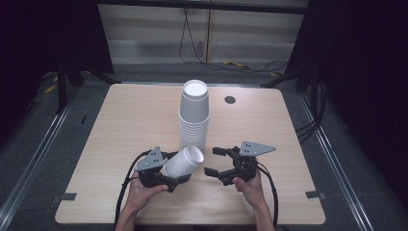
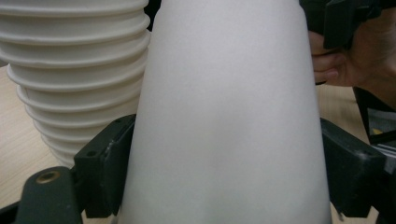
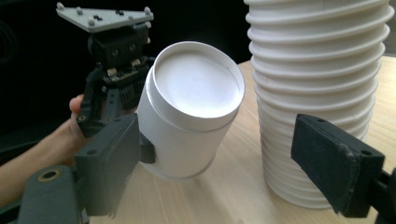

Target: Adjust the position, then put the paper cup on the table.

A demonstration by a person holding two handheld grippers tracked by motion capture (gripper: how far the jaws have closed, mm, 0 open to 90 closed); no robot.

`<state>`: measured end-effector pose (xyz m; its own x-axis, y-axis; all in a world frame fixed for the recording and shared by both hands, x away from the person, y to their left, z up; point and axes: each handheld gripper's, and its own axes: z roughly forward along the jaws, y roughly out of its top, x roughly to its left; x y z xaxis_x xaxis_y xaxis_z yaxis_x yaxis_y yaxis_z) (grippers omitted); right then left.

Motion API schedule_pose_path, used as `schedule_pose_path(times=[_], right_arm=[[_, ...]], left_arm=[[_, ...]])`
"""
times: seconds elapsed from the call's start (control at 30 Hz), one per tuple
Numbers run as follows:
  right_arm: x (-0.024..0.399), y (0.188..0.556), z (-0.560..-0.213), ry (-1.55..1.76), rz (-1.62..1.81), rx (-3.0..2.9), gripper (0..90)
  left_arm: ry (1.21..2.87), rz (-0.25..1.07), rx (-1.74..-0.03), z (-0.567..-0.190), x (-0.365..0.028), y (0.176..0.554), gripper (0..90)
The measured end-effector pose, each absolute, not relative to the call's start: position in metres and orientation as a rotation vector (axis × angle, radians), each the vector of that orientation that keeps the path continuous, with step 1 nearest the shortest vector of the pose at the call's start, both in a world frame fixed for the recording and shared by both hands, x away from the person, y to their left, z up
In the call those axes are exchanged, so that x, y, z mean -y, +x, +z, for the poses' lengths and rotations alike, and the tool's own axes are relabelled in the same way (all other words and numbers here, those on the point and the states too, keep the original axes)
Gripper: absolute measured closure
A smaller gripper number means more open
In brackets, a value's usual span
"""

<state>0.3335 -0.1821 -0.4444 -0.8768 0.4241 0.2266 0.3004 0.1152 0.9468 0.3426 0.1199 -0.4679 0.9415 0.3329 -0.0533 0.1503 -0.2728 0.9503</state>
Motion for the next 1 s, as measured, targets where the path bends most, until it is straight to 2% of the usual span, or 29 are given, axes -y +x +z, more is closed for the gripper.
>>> schedule_pose_path(times=[0.23,1.0], right_arm=[[0.18,0.334,-0.447,0.738,1.822,-2.313,14.0],[0.177,0.341,-0.442,0.703,1.687,-2.489,13.8]], left_arm=[[1.872,0.184,-0.358,-0.465,-0.119,0.343,16.0],[2.092,0.2,-0.308,-0.455,-0.109,0.35,16.1]])
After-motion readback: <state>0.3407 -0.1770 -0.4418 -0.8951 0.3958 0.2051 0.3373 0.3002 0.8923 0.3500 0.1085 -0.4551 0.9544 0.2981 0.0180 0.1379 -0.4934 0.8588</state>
